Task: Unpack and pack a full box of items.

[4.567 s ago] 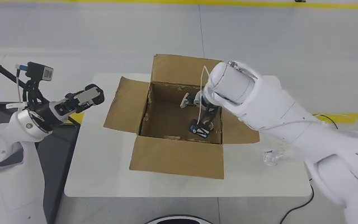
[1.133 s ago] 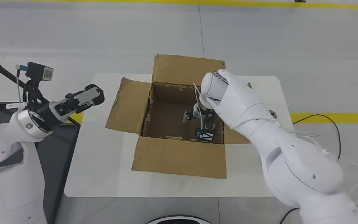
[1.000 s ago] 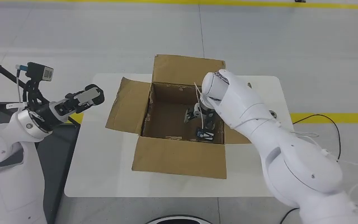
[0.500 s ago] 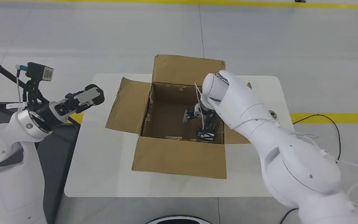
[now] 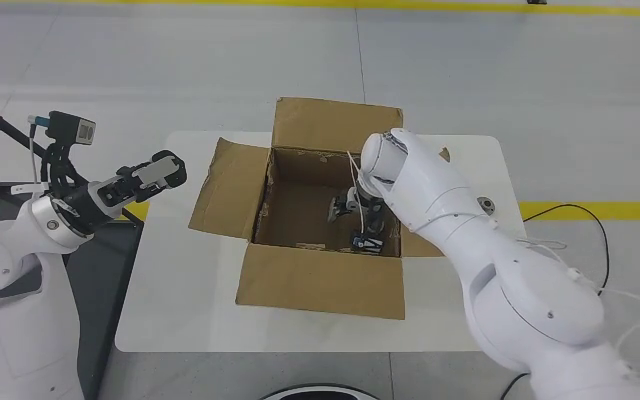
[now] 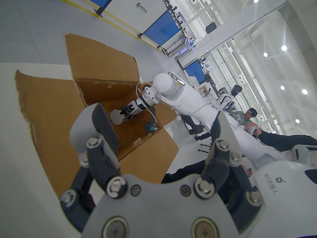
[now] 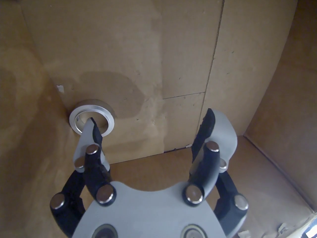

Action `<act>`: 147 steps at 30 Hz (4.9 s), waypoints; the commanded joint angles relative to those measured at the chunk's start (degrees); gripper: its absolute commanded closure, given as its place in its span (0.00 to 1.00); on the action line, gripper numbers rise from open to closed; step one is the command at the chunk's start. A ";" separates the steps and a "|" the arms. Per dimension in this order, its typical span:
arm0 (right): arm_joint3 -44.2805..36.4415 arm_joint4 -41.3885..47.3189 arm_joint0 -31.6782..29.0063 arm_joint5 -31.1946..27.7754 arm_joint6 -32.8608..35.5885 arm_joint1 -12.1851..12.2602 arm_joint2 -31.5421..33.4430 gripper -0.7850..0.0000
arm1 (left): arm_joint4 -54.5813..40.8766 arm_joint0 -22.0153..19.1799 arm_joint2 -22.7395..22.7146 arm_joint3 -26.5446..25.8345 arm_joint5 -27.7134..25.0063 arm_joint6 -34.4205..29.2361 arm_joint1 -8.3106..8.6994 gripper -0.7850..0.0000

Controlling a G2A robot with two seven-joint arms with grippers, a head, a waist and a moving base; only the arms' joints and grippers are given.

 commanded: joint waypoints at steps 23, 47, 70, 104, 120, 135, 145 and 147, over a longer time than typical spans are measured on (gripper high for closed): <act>1.20 0.00 0.59 0.66 0.44 -0.54 0.00 0.00 | 0.00 0.00 0.00 0.00 0.00 0.00 0.00 0.00; 2.45 0.00 -0.76 0.16 3.31 -0.99 0.00 0.15 | 0.00 0.00 0.00 0.00 0.00 0.00 0.00 0.00; 3.69 0.00 -0.08 1.45 4.37 -1.52 0.00 0.25 | 0.00 0.00 0.00 0.00 0.00 0.00 0.00 0.00; 4.98 0.00 -0.30 2.38 3.89 -2.41 0.00 0.65 | 0.00 0.00 0.00 0.00 0.00 0.00 0.00 0.00; 5.10 0.00 -0.68 2.34 3.71 -2.49 0.00 0.91 | 0.00 0.00 0.00 0.00 0.00 0.00 0.00 0.00; 4.80 0.00 0.32 2.12 4.06 -2.36 0.00 0.98 | 0.00 0.00 0.00 0.00 0.00 0.00 0.00 0.00; 4.38 0.00 0.31 2.43 3.58 -2.12 0.00 0.82 | 0.00 0.00 0.00 0.00 0.00 0.00 0.00 0.00; 4.36 0.00 0.28 2.42 3.52 -2.10 0.00 0.59 | 0.00 0.00 0.00 0.00 0.00 0.00 0.00 0.00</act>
